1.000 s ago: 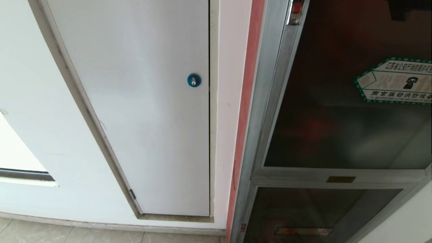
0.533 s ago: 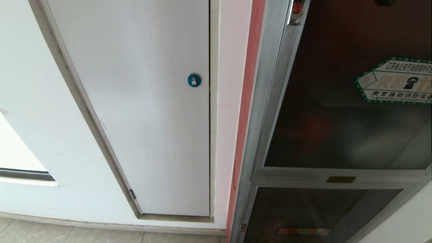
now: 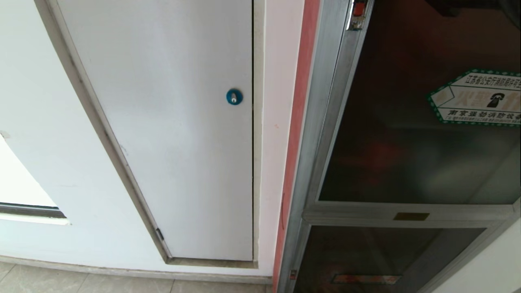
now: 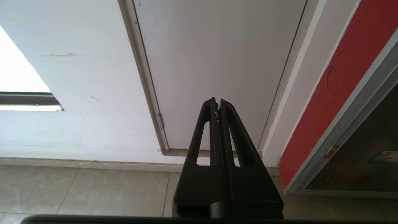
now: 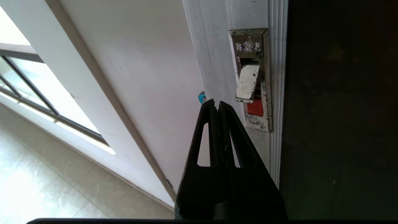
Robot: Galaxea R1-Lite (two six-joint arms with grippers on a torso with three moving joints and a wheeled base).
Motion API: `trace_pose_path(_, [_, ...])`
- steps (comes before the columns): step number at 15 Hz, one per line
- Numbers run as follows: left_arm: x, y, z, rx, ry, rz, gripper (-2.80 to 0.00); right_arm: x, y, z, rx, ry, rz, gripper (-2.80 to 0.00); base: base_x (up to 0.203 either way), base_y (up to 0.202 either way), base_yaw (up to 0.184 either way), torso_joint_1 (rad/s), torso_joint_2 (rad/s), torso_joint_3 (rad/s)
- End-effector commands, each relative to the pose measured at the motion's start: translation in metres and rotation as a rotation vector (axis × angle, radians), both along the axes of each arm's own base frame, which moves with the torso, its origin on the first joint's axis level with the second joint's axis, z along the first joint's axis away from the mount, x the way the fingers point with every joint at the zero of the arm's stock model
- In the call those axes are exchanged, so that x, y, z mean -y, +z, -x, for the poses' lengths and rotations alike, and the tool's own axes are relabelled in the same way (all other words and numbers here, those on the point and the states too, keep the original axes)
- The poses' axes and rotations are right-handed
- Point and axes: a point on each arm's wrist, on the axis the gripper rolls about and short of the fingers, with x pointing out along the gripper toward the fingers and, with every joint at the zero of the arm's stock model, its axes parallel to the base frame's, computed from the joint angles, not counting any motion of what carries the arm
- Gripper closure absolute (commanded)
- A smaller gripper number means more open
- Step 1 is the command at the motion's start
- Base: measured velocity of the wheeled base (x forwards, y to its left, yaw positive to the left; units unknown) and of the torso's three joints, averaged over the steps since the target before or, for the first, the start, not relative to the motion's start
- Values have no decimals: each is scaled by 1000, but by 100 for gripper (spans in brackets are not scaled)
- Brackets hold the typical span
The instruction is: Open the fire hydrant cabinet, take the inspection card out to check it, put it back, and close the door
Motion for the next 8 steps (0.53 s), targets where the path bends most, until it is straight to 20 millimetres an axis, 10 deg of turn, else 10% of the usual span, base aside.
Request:
trace_pose_path(1, [0,0,0,-1,0,0,0,3,0,-5,-2,-16,-1,0,0,0,0,0,0,0])
trace_pose_path(8, [0,0,0,-1,0,0,0,3,-3,-15,-9,-21,2,0,0,0,0,0,0,0])
